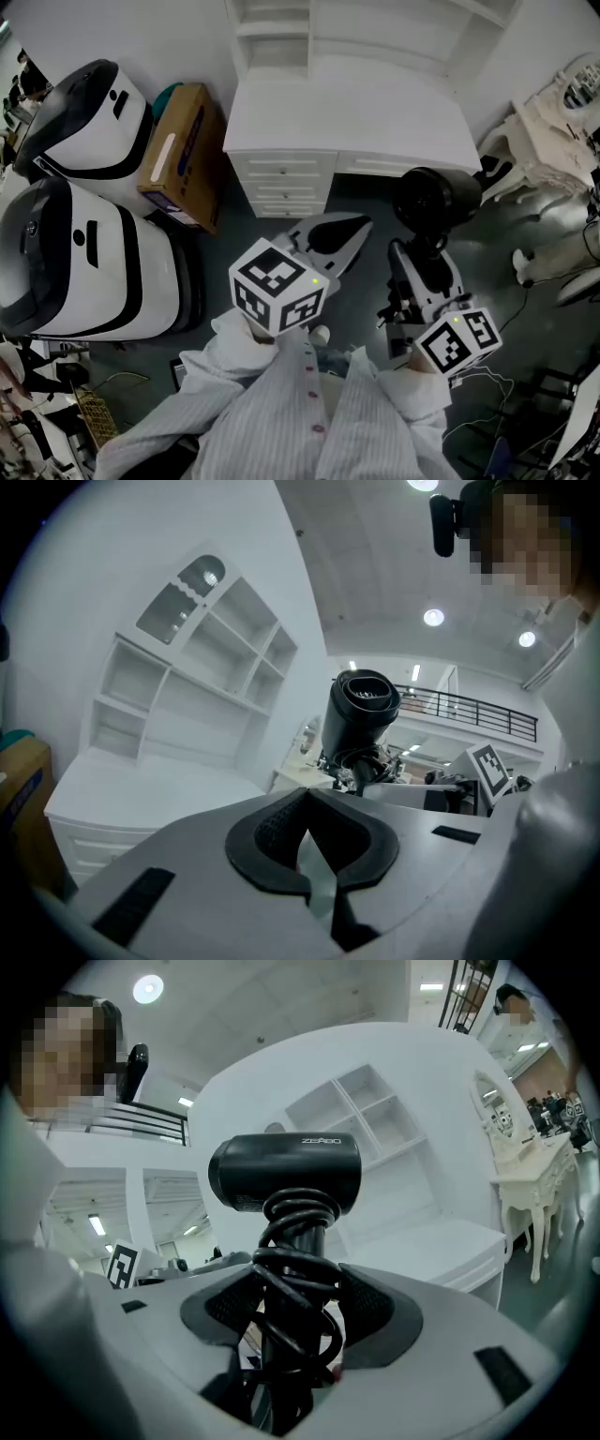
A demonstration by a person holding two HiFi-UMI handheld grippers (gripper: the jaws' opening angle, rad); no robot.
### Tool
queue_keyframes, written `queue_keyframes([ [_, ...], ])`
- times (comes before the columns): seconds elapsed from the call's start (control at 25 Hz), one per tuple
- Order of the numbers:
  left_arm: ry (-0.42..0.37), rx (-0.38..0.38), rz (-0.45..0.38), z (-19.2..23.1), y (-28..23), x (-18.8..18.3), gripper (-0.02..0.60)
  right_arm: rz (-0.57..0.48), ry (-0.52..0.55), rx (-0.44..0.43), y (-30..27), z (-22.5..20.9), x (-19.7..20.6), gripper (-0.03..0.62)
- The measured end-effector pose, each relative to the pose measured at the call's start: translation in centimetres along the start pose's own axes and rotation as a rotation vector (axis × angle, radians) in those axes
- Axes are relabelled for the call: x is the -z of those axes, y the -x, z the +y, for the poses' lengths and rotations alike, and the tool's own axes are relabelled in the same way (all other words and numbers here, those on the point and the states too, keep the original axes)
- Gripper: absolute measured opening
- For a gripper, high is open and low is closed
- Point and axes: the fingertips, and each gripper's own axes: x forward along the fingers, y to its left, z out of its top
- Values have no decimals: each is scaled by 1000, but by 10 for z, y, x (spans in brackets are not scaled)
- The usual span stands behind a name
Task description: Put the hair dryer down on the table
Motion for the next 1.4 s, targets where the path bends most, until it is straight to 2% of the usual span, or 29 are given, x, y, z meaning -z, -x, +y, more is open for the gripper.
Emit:
queue_keyframes([
  [0.4,-40,-41,-38,-26,6,7,11,-11,6,-25,40,-6,3,253],
  [0.76,-55,-100,-50,-24,8,3,11,-22,-29,-33,57,-19,6,253],
  [1.12,-53,-78,-30,13,-36,-5,11,-5,-37,-7,14,-56,-4,253],
  [1.4,-64,-57,-18,69,-88,-30,11,8,-44,11,-53,-95,-27,253],
])
